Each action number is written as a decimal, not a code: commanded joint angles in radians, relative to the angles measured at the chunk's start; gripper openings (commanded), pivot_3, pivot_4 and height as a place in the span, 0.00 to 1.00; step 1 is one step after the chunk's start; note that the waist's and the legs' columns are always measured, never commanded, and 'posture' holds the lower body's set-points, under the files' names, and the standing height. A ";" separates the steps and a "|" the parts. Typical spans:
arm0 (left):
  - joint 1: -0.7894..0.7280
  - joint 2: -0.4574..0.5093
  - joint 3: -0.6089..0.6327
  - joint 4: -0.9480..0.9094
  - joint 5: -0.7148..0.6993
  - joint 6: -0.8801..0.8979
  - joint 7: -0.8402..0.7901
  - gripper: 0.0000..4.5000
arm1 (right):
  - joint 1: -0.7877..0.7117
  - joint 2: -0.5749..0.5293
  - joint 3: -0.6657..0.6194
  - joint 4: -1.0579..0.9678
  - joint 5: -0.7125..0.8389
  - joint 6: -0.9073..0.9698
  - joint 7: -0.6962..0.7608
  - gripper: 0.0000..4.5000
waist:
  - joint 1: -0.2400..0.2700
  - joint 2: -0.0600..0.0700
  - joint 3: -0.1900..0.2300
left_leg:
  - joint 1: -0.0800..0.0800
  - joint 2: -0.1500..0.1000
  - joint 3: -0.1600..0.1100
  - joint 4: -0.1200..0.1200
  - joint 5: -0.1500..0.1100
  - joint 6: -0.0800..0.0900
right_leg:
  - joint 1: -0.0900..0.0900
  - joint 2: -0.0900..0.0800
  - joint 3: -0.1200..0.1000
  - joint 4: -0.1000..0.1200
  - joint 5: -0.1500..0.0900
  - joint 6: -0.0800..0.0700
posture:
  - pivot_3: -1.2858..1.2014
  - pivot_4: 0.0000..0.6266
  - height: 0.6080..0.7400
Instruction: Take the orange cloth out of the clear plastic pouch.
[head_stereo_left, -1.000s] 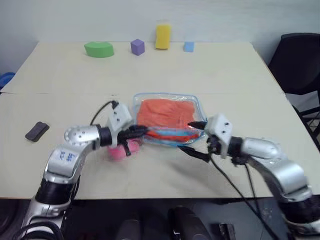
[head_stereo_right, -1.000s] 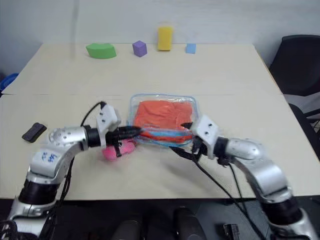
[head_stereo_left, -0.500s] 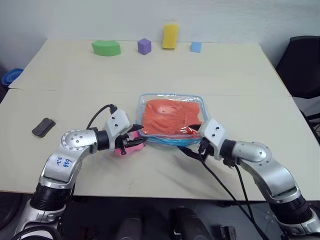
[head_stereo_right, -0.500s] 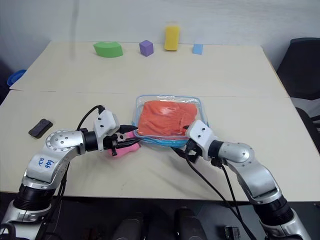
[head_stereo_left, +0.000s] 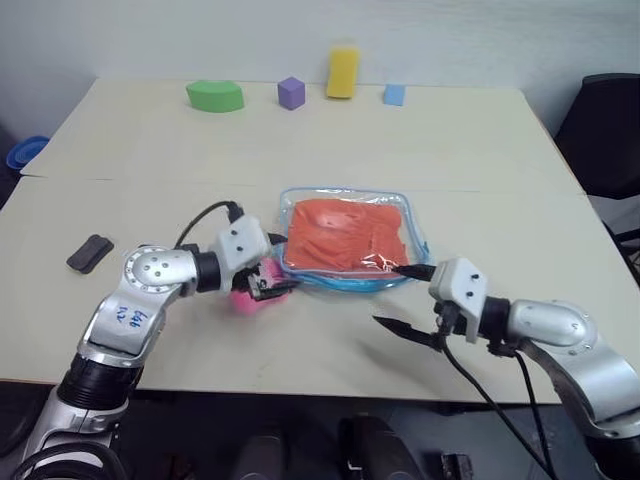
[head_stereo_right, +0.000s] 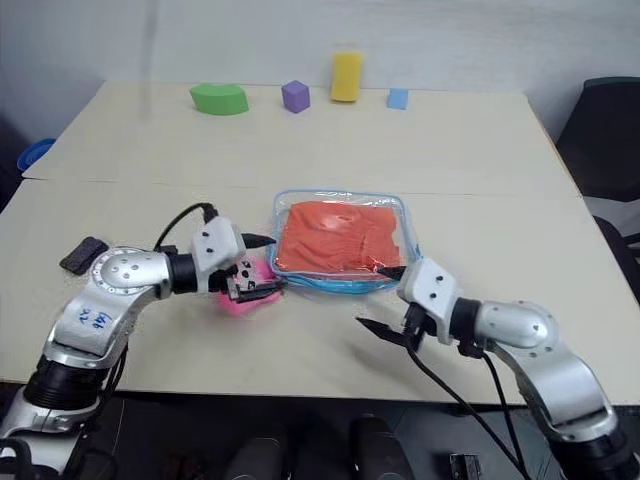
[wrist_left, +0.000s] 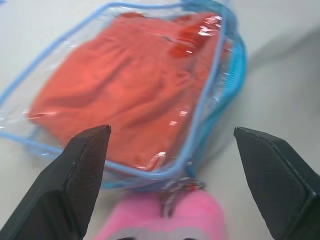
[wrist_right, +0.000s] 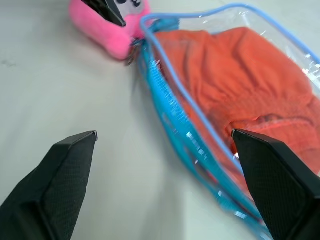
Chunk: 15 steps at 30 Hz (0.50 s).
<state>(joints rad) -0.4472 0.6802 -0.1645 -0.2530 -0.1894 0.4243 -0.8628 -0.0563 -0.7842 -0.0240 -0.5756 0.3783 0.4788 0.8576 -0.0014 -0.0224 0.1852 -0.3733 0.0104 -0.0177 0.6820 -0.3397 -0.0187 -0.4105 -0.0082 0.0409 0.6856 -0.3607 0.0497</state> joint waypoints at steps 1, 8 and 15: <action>-0.029 0.003 -0.047 0.029 0.057 -0.107 -0.035 0.94 | 0.043 -0.028 -0.059 -0.060 0.023 -0.015 0.019 0.73 | 0.000 0.000 0.000 | 0.000 0.000 0.000 0.000 0.000 0.000 | 0.000 0.000 0.000 0.000 0.000 0.000 | 0.52 0.24 1.00; -0.153 -0.071 -0.114 0.241 0.168 -0.269 -0.026 0.94 | 0.067 -0.033 -0.080 -0.076 0.039 -0.017 0.028 0.65 | 0.001 0.000 0.000 | 0.002 0.000 0.001 0.000 0.000 0.000 | 0.001 0.001 0.001 0.001 0.000 0.000 | 0.52 0.24 1.00; -0.201 -0.119 -0.101 0.313 0.160 -0.320 -0.051 0.57 | 0.080 -0.024 -0.055 -0.089 0.005 -0.026 0.005 0.64 | 0.000 0.000 0.000 | 0.002 0.000 0.001 0.000 0.000 0.000 | 0.001 0.001 0.001 0.001 0.000 0.000 | 0.52 0.24 1.00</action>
<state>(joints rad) -0.6263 0.5633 -0.2912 0.0737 -0.0116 0.1175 -0.9041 0.0265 -0.8087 -0.0793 -0.6270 0.3871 0.4773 0.8693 -0.0013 -0.0224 0.1852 -0.3717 0.0103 -0.0167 0.6824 -0.3396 -0.0188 -0.4097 -0.0077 0.0421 0.6864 -0.3607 0.0498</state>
